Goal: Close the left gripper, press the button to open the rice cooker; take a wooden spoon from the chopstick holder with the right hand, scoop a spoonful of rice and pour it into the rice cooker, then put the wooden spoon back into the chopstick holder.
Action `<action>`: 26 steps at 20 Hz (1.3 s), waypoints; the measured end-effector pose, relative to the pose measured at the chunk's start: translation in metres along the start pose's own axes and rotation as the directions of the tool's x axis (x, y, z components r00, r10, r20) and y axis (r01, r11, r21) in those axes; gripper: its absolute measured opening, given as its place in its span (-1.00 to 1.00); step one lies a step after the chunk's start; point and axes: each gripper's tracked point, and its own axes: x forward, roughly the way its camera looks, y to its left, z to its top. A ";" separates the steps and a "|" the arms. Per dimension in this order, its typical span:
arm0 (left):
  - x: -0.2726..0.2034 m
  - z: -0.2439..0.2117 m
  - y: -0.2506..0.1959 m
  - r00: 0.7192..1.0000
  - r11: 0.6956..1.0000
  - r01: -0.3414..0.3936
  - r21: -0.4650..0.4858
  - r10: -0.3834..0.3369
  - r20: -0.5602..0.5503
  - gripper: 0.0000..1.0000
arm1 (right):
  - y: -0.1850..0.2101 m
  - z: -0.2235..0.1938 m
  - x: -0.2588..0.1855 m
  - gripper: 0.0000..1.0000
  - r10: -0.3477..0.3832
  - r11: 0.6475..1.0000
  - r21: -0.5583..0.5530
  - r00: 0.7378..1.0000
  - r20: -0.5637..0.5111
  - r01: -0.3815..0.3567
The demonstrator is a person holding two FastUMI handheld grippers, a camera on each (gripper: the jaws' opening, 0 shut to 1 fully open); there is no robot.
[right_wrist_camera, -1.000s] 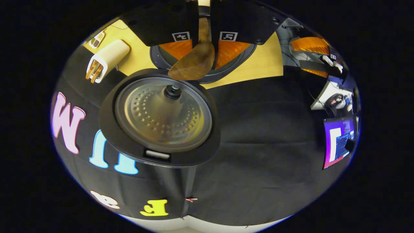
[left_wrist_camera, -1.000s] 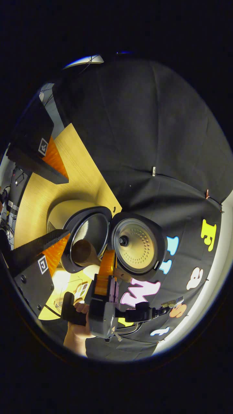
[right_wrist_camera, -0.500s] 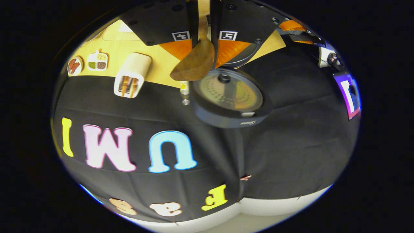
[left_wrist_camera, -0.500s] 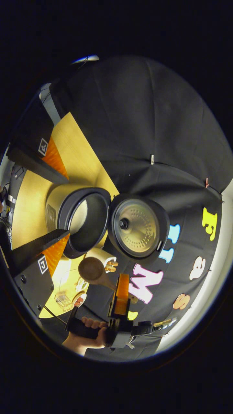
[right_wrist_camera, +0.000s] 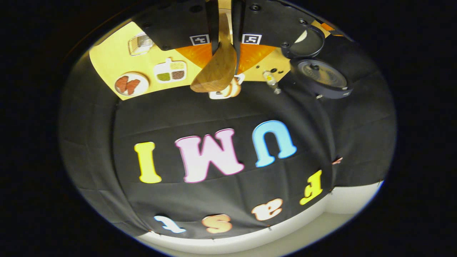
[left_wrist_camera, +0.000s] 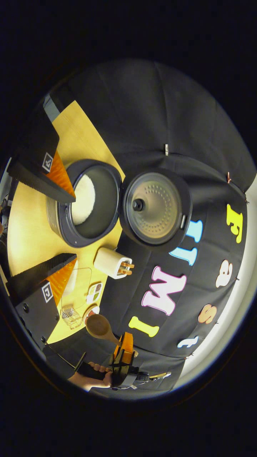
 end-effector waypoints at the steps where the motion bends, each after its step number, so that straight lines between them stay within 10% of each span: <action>1: 0.003 0.001 -0.007 1.000 1.000 0.005 0.015 -0.005 -0.002 0.91 | -0.023 0.004 0.000 -0.65 -0.036 0.999 0.025 0.999 0.005 0.036; 13: 0.031 0.004 -0.080 0.997 0.998 -0.070 -0.004 0.070 -0.023 0.91 | -0.219 -0.025 0.033 -0.65 -0.277 0.922 0.258 0.958 -0.081 0.288; 26: 0.030 -0.002 -0.114 0.980 0.980 -0.200 0.003 0.200 -0.017 0.91 | -0.272 -0.125 0.087 -0.63 -0.266 0.901 0.277 0.929 -0.259 0.335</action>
